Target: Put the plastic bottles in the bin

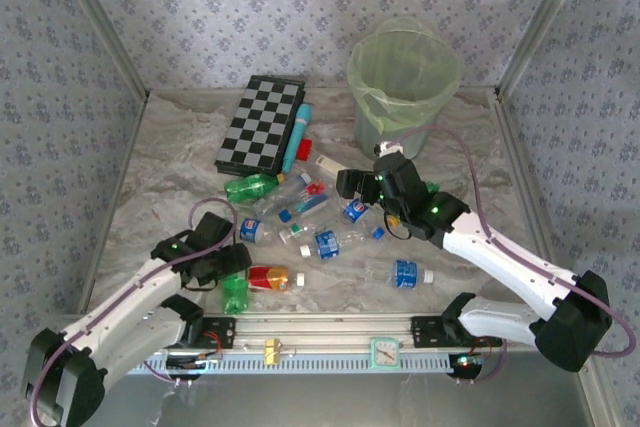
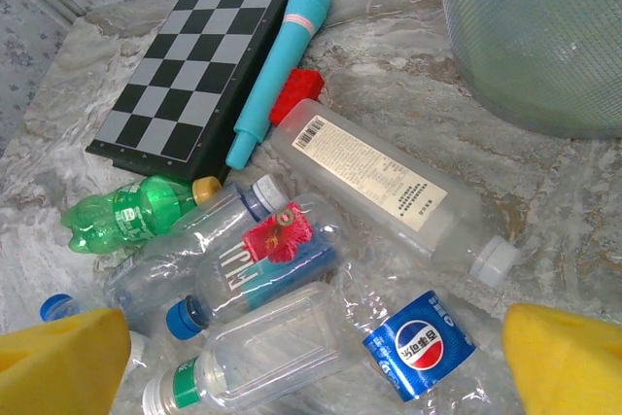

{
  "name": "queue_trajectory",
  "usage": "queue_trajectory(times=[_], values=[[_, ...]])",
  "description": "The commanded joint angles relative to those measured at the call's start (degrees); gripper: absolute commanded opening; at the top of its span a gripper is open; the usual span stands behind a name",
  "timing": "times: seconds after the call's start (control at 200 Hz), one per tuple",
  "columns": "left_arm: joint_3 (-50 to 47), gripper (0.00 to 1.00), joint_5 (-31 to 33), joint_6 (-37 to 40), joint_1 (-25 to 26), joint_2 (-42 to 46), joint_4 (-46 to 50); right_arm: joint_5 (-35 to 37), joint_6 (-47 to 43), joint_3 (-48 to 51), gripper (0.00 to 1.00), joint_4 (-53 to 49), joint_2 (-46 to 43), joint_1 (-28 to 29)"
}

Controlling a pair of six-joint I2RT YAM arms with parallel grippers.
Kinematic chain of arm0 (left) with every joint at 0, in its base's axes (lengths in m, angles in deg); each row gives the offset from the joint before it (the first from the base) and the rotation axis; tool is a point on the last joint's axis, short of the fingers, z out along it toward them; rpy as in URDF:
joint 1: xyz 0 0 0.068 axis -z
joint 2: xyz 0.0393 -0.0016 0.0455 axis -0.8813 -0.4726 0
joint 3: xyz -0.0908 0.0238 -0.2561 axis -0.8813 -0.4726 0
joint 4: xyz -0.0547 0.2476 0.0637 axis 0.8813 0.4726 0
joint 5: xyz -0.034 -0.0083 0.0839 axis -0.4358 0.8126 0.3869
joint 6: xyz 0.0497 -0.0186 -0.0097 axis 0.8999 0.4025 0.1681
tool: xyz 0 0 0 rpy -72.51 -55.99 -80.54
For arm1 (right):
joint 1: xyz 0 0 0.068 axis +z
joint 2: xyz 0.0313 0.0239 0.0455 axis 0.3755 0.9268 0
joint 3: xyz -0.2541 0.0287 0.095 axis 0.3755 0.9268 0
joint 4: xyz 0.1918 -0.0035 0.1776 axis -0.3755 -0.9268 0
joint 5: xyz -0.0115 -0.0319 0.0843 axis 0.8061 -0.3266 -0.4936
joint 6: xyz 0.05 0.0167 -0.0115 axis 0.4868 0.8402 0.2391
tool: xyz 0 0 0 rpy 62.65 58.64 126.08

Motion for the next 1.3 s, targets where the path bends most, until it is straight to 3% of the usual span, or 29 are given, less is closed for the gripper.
queue_trajectory(times=[0.0, 0.52, 0.915, 1.299], values=[[-0.49, 0.79, 0.66, -0.54, 0.26, -1.07, -1.86, 2.48, 0.82, -0.09, 1.0, -1.08, 0.53, 0.59], [-3.33, 0.77, 0.47, -2.5, 1.42, -2.75, -3.98, 3.33, 0.48, -1.41, 1.0, -2.03, 3.68, 0.59], [-1.87, 0.52, 4.39, -2.6, 1.5, -2.92, -5.45, 3.35, -1.32, -1.19, 1.0, -2.01, 4.53, 0.59], [9.24, 0.46, 11.07, 0.49, -2.46, 3.11, -4.19, -13.63, -9.55, 2.18, 1.0, 9.63, 4.7, 1.95]])
